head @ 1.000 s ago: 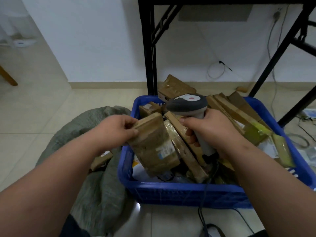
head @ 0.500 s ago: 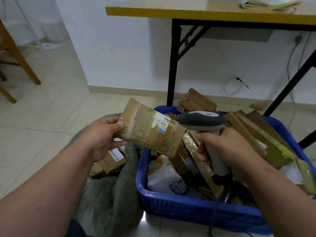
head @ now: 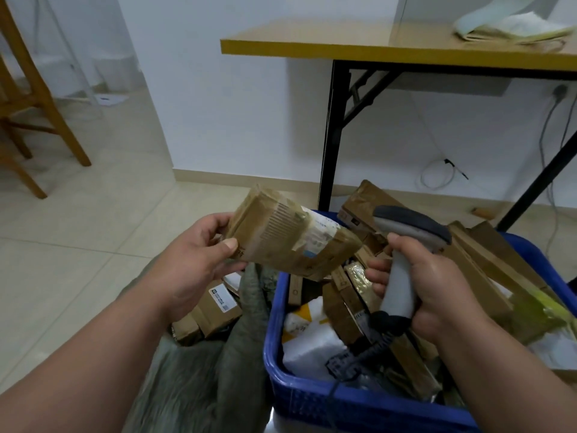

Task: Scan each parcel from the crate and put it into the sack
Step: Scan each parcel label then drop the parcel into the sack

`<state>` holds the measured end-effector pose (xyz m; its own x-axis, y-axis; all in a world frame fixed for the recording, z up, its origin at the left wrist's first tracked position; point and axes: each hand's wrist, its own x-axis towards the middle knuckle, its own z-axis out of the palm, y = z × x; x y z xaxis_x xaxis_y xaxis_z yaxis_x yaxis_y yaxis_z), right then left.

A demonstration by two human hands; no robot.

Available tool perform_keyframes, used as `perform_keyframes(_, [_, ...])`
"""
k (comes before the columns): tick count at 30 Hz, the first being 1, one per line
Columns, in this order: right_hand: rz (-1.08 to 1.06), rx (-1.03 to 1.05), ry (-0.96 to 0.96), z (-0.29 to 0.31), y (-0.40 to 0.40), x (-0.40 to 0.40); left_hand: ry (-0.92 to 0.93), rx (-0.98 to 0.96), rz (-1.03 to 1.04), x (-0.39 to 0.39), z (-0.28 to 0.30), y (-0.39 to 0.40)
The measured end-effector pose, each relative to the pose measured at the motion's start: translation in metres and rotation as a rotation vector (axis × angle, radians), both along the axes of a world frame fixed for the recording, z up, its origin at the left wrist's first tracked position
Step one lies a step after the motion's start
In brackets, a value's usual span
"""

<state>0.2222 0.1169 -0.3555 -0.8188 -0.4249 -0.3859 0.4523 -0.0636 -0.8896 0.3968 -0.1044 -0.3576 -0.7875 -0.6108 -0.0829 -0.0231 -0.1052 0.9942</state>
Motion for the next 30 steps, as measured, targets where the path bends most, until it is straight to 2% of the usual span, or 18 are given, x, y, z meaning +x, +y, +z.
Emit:
perform_keyframes(2, [-0.026, -0.003, -0.065, -0.003, 0.0, -0.001, -0.006, -0.2, -0.033, 0.003, 0.002, 0.006])
perform_keyframes(5, [-0.021, 0.007, -0.109, -0.005, -0.001, 0.0, -0.037, -0.695, -0.05, 0.002, 0.006, 0.02])
perform_keyframes(7, [-0.013, 0.0, -0.132, -0.007, -0.004, 0.002, 0.017, -0.911, -0.067, -0.004, 0.004, 0.032])
perform_keyframes(9, [-0.008, -0.039, -0.164, -0.007, -0.007, 0.006, 0.077, -1.008, -0.101, -0.011, -0.003, 0.042])
perform_keyframes(14, [-0.033, -0.131, -0.155, -0.009, -0.013, 0.015, 0.172, -1.055, -0.175, -0.021, -0.01, 0.064])
perform_keyframes(16, [-0.067, -0.154, -0.148, -0.008, -0.013, 0.014, 0.185, -1.002, -0.172, -0.024, -0.01, 0.069])
perform_keyframes(18, [-0.11, -0.188, -0.131, -0.008, -0.012, 0.012, 0.153, -0.77, -0.101, -0.027, -0.011, 0.073])
perform_keyframes(20, [-0.159, -0.221, -0.09, -0.009, -0.012, 0.009, 0.107, -0.257, -0.056, -0.03, -0.007, 0.076])
perform_keyframes(22, [-0.189, -0.229, -0.044, -0.012, -0.011, 0.007, 0.168, 0.272, -0.111, -0.032, -0.006, 0.074])
perform_keyframes(23, [-0.193, -0.229, -0.028, -0.014, -0.01, 0.006, 0.181, 0.442, -0.152, -0.032, -0.005, 0.073])
perform_keyframes(24, [-0.188, -0.225, -0.008, -0.016, -0.009, 0.006, 0.161, 0.512, -0.176, -0.032, -0.005, 0.072])
perform_keyframes(26, [-0.16, -0.186, 0.058, -0.019, -0.008, 0.008, 0.056, 0.456, -0.136, -0.035, -0.009, 0.073])
perform_keyframes(30, [-0.07, -0.102, 0.203, -0.019, -0.007, 0.01, 0.03, 0.381, 0.096, -0.044, -0.012, 0.066])
